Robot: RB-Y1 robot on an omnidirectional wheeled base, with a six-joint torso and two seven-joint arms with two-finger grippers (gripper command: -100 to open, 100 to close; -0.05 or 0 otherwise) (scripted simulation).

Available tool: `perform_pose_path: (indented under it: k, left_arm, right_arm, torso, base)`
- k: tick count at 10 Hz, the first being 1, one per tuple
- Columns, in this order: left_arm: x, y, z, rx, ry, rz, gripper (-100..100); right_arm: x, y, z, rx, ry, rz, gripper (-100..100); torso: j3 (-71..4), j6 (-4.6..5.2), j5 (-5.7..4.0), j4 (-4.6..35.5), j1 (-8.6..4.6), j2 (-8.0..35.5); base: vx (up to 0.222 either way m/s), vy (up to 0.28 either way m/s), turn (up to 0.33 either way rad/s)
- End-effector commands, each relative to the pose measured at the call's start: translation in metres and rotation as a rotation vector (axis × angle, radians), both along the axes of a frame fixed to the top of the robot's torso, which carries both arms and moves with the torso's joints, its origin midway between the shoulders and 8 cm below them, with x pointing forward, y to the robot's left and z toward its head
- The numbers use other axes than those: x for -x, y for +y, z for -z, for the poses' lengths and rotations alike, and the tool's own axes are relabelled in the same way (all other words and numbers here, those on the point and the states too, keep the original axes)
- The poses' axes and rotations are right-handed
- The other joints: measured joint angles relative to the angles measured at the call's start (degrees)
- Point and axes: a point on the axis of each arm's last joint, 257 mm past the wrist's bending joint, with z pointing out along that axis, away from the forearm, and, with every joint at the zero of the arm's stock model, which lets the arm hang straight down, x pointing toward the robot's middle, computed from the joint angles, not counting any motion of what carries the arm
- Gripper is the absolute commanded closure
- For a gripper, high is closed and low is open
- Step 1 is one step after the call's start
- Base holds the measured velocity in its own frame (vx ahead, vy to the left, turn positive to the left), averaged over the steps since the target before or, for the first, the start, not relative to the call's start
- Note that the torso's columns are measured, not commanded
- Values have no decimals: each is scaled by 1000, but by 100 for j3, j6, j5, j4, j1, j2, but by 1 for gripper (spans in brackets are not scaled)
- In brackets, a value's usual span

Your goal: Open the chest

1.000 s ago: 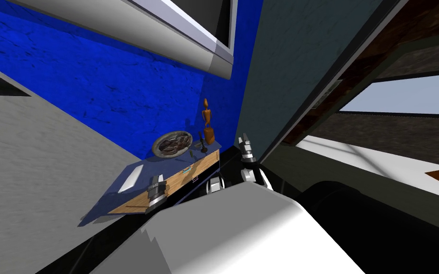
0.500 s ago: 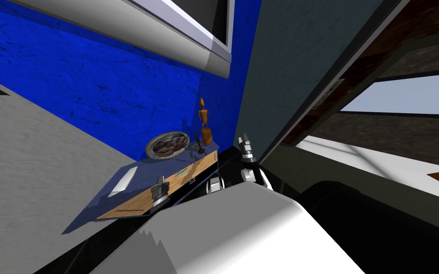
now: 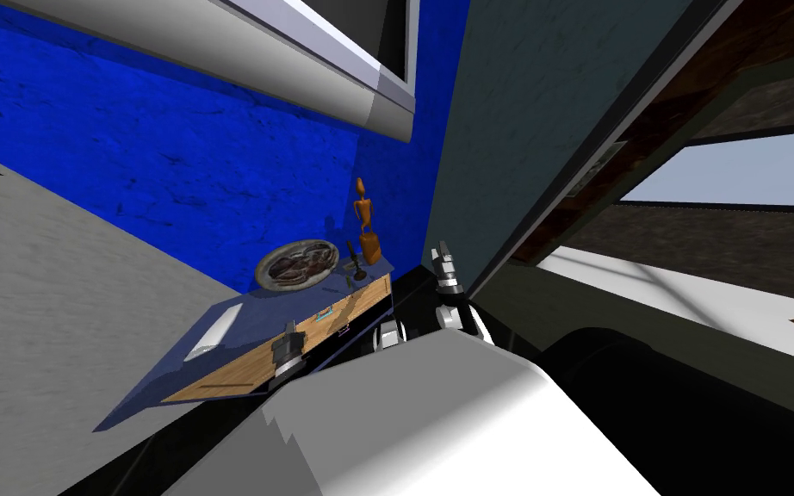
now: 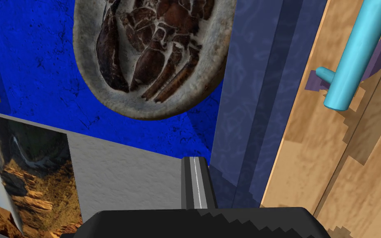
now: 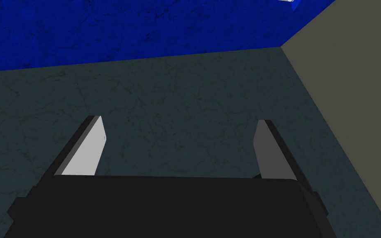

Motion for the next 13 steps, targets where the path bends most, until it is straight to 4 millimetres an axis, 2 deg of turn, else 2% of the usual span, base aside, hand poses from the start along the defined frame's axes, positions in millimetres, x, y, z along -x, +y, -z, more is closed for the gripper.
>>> perform_pose_path:
  k: [1, 3, 4, 6, 7, 9, 10, 13]
  left_arm:
    - [-2, -9, 16, 23, 32, 13, -100]
    - [2, -12, 30, 54, 62, 3, -100]
    - [2, -12, 30, 54, 62, 3, -100]
    - [3, -18, 39, 81, 73, -4, -100]
    - [4, -29, 48, 118, 81, -12, -100]
    - [6, -45, 58, 165, 86, -20, -100]
    - [6, -41, 54, 148, 83, -18, -100]
    - [-14, -30, 46, 149, 85, -13, -100]
  right_arm:
    - [0, 0, 0, 0, 0, 0, 0]
    - [0, 0, 0, 0, 0, 0, 0]
    - [0, 0, 0, 0, 0, 0, 0]
    - [0, 0, 0, 0, 0, 0, 0]
    - [0, 0, 0, 0, 0, 0, 0]
    - [0, 0, 0, 0, 0, 0, 0]
    - [0, 0, 0, 0, 0, 0, 0]
    - [0, 0, 0, 0, 0, 0, 0]
  torso:
    - [-1, 5, 4, -2, 1, -4]
    - [-7, 8, 13, -13, -4, -20]
    - [-13, 13, 40, -36, -7, -38]
    - [0, -30, -39, 22, -5, 17]
    - [17, -55, -68, 45, -6, 56]
    - [36, -65, -81, 60, -15, 92]
    - [40, -65, -82, 62, -15, 99]
    - [25, -65, -81, 55, -14, 76]
  base:
    - [0, 0, 0]
    - [26, -54, 21]
    - [18, -82, -2]
    - [9, -93, -49]
    - [48, -60, 7]
    - [21, -47, 10]
    - [2, -20, 1]
    - [13, -11, 17]
